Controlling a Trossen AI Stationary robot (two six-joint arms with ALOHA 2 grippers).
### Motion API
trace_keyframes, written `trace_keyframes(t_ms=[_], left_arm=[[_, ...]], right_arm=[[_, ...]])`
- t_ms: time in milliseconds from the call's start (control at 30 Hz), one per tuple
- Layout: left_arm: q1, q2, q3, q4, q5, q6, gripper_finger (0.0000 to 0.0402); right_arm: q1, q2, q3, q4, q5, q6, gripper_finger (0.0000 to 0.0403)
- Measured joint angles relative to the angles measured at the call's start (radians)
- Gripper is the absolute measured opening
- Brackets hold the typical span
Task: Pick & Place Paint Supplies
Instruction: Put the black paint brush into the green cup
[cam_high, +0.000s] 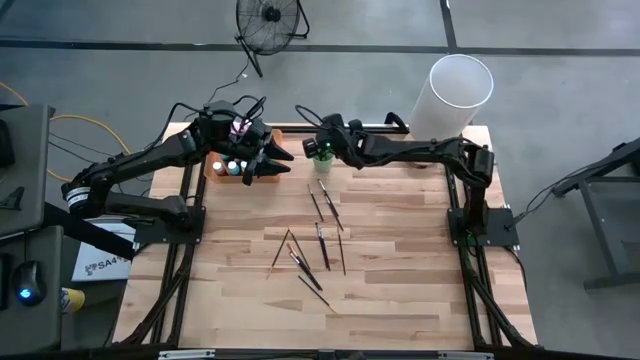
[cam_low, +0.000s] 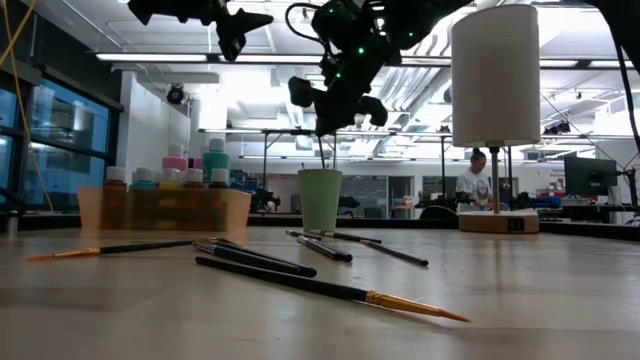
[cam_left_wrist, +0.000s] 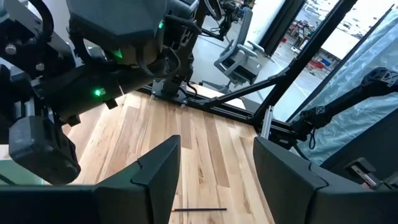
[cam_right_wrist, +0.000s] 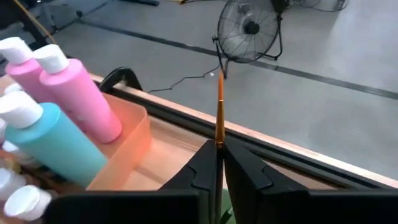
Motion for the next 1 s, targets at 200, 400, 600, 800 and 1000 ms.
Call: trace_keyframes(t_ms=[200,400,600,800,1000], left_arm=[[0.0,0.0,0.0,0.0,0.001,0.0,0.02],[0.0,0.0,0.0,-0.001,0.007,0.0,0.02],[0.0,-0.008,0.0,-0.001,0.012,0.008,0.02],[0.0,-0.013,0.0,-0.011,0.029,0.026,0.02],[0.0,-0.012,0.0,-0.018,0.029,0.032,0.02]], right_arm=[[0.0,-0.006,0.0,-0.033,-0.015,0.045,0.0095],[0.01,-0.052,0.0,-0.135,-0.057,0.117,0.0153],[0.068,-0.154,0.0,-0.39,-0.126,0.162,0.0152],[0.128,-0.17,0.0,-0.65,-0.393,0.293,0.0141],[0.237,-0.123,0.0,-0.718,-0.62,0.524,0.0127]])
